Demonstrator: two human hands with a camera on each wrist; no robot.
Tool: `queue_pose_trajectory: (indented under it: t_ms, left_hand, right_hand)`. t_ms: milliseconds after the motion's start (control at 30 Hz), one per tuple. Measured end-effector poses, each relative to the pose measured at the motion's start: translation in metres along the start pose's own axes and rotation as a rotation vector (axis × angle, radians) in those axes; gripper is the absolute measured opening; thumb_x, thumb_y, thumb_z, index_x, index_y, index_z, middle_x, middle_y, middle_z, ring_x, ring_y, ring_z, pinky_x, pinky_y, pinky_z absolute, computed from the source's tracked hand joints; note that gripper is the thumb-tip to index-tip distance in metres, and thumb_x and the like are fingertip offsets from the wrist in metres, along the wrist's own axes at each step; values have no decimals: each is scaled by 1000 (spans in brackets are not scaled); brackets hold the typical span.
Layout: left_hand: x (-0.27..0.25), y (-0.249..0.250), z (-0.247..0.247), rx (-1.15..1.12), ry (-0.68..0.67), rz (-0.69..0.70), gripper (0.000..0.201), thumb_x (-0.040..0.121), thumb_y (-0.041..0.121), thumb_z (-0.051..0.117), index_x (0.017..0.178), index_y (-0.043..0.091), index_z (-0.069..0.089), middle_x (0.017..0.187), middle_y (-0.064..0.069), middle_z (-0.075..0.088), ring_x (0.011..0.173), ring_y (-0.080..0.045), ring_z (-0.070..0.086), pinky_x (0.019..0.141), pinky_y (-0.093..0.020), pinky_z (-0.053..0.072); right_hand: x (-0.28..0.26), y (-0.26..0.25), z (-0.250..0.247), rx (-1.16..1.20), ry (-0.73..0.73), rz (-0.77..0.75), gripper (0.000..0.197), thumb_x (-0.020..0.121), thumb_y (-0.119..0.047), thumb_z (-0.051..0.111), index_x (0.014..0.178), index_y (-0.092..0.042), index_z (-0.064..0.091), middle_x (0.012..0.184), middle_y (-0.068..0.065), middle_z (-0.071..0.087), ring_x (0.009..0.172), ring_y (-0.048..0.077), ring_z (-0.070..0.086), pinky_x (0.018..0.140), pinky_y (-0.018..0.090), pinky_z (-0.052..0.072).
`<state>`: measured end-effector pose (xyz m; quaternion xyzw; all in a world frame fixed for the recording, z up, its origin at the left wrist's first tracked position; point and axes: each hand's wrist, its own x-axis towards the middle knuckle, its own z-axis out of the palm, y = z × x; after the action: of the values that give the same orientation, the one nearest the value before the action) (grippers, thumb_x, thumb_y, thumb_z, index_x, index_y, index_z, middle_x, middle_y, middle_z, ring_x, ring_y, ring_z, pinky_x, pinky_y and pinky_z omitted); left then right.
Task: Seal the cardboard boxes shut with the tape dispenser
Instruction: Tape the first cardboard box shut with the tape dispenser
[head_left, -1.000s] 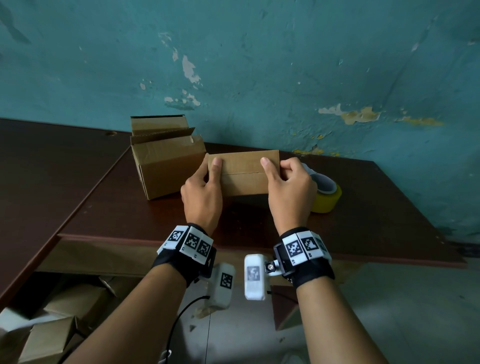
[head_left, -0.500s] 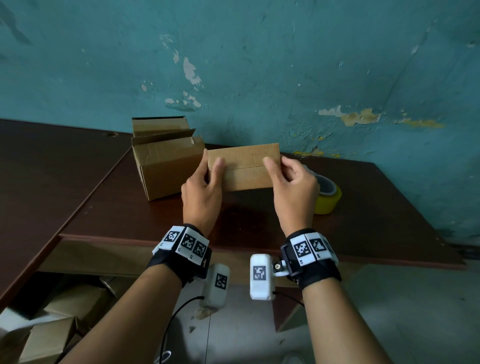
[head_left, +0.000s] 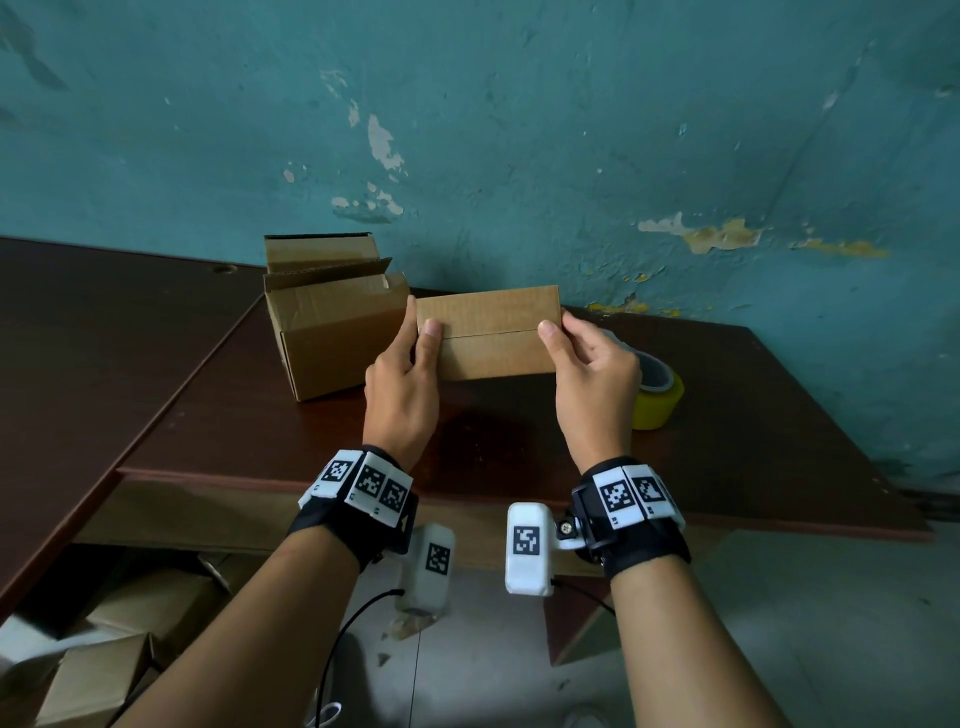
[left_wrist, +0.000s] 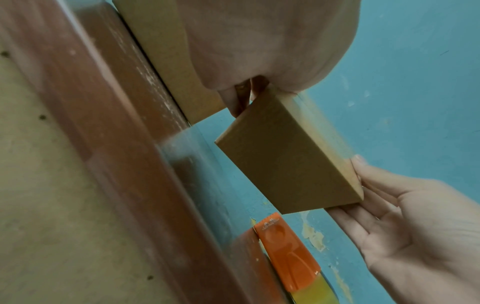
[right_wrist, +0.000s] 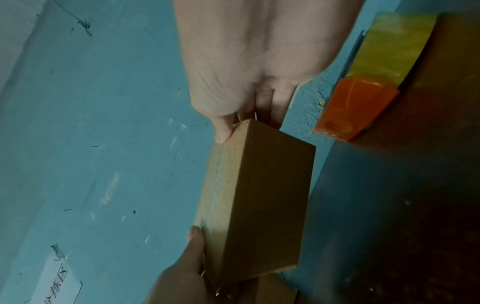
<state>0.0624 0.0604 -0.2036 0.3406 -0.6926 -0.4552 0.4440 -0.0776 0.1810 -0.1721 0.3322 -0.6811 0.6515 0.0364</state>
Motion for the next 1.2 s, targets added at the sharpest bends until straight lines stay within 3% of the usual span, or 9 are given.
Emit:
queue_pose_trajectory:
  t_ms: [133, 200, 333, 467, 733, 900, 1033, 1133, 1200]
  left_hand:
    - [-2, 5, -2, -63, 20, -12, 57, 113, 54, 32, 163, 27, 40, 153, 6, 57, 144, -14, 47, 123, -45, 39]
    - [-3, 7, -2, -101, 31, -24, 56, 113, 51, 34, 163, 25, 40, 156, 7, 54, 145, -11, 45, 124, -40, 38]
    - [-1, 5, -1, -127, 36, -37, 58, 112, 55, 36, 162, 26, 42, 157, 8, 53, 148, -12, 43, 126, -42, 36]
    - [-1, 5, 0, -138, 52, -28, 58, 110, 60, 38, 158, 29, 49, 154, 9, 57, 147, -12, 47, 125, -42, 38]
    - [-4, 15, -3, -157, 58, -62, 50, 110, 53, 46, 150, 26, 57, 151, 11, 59, 142, -7, 50, 120, -37, 44]
    - [-5, 16, -5, -129, 51, -81, 51, 111, 52, 42, 151, 23, 58, 136, 15, 67, 125, -2, 59, 116, -35, 46]
    - [-6, 17, -1, -111, -6, -68, 49, 115, 39, 41, 159, 20, 45, 160, 9, 49, 151, -11, 40, 127, -36, 32]
    - [-7, 14, -2, -57, 2, -71, 51, 113, 46, 42, 159, 24, 45, 156, 9, 54, 147, -15, 45, 124, -44, 38]
    - [-7, 15, -4, -45, 25, -76, 52, 111, 51, 46, 156, 26, 50, 143, 14, 63, 129, -4, 59, 114, -45, 49]
  right_hand:
    - [1, 0, -1, -64, -30, -37, 34, 106, -30, 66, 133, -10, 73, 122, 0, 77, 97, -12, 64, 88, 5, 50]
    - [-1, -1, 1, -119, -29, -63, 33, 108, -29, 62, 133, -10, 72, 125, 2, 76, 100, -7, 64, 86, 1, 46]
    - [-3, 0, 7, -229, -6, -109, 33, 110, -30, 56, 134, -11, 70, 122, 6, 77, 110, 15, 69, 89, 22, 52]
    - [-2, 4, 10, -272, 8, -79, 33, 111, -32, 55, 133, -12, 69, 118, 6, 76, 106, 22, 71, 89, 37, 57]
    - [-1, 4, 2, -266, 82, -46, 31, 105, -28, 67, 127, -9, 77, 113, 6, 81, 102, 17, 76, 79, 18, 53]
    - [-2, 3, 3, -245, 107, -54, 29, 103, -30, 71, 123, -11, 80, 113, 3, 81, 104, 13, 76, 82, 23, 59]
    - [0, 1, 3, -214, 91, -28, 32, 105, -27, 67, 131, -10, 75, 122, 4, 78, 114, 14, 73, 90, 22, 55]
    - [1, 2, 2, -194, 57, -12, 34, 104, -24, 68, 134, -9, 73, 126, 5, 77, 118, 15, 72, 96, 26, 57]
    - [1, 4, 2, -197, 51, 9, 33, 102, -24, 71, 132, -10, 74, 122, 6, 79, 113, 15, 74, 95, 32, 61]
